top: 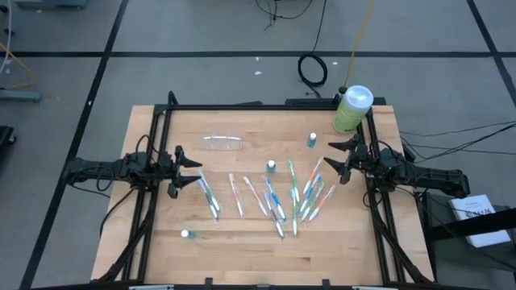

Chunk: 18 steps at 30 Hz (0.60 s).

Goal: Pick & Place toothbrushing station

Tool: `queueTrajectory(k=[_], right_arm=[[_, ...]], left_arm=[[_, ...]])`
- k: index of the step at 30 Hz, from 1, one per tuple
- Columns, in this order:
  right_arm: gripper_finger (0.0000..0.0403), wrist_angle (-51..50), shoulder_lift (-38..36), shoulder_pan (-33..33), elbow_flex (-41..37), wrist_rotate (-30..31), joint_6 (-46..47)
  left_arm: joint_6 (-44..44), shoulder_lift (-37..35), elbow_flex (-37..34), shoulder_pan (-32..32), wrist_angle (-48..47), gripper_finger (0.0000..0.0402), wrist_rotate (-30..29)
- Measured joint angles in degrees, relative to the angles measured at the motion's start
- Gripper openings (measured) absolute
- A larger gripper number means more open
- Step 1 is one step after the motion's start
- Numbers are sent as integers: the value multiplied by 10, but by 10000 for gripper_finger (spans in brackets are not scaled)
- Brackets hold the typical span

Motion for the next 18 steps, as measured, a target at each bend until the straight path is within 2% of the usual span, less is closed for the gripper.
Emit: queueTrajectory(k=[8, 13, 18], right_arm=[[279, 28, 0, 0, 0, 0, 16], [279, 85, 0, 0, 0, 0, 75], [279, 99, 0, 0, 0, 0, 136]], left_arm=[[0, 0, 0, 0, 0, 230, 0], [0, 0, 0, 0, 0, 230, 0], [0, 0, 0, 0, 0, 230, 0]])
